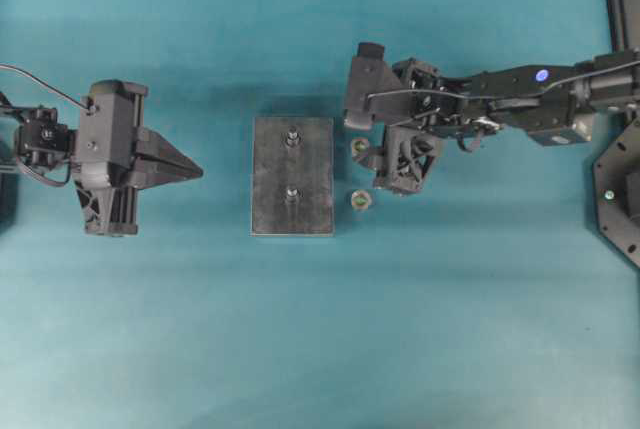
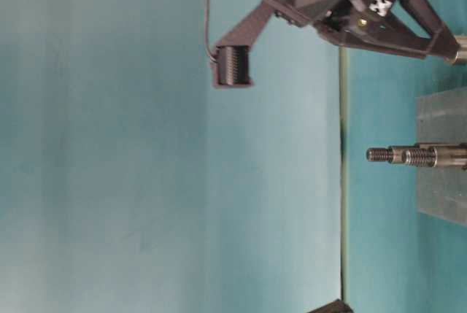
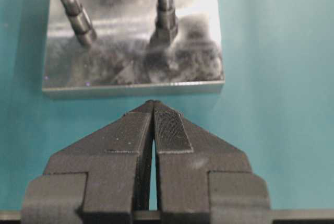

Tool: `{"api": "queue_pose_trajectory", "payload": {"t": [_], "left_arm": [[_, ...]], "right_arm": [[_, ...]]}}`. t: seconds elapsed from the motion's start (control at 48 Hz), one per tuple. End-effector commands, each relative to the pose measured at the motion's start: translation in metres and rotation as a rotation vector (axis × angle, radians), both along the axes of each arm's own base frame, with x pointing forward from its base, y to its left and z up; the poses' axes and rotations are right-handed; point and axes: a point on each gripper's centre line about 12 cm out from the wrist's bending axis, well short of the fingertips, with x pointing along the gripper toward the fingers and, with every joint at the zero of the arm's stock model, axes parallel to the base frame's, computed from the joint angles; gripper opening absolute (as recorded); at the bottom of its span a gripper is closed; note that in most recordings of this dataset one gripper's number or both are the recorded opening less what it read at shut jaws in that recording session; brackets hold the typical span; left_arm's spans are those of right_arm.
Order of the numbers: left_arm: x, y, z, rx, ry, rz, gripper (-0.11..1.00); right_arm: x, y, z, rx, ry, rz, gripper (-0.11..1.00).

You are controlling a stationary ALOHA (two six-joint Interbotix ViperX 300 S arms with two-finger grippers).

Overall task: Insert the washer onto the shaft.
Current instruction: 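Move the right gripper over the upper washer beside the plate, then lower the right gripper and grasp the upper washer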

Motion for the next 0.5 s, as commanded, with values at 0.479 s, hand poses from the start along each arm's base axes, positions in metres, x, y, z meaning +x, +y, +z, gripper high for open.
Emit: {"api": "queue_pose_trajectory", "payload": {"t": [0.479], "left_arm": [[0.004, 0.0, 0.005, -0.001, -0.02, 0.002, 0.0]], "right_arm": [[0.006, 0.003, -0.006, 0.0, 0.008, 0.013, 0.66]]}}
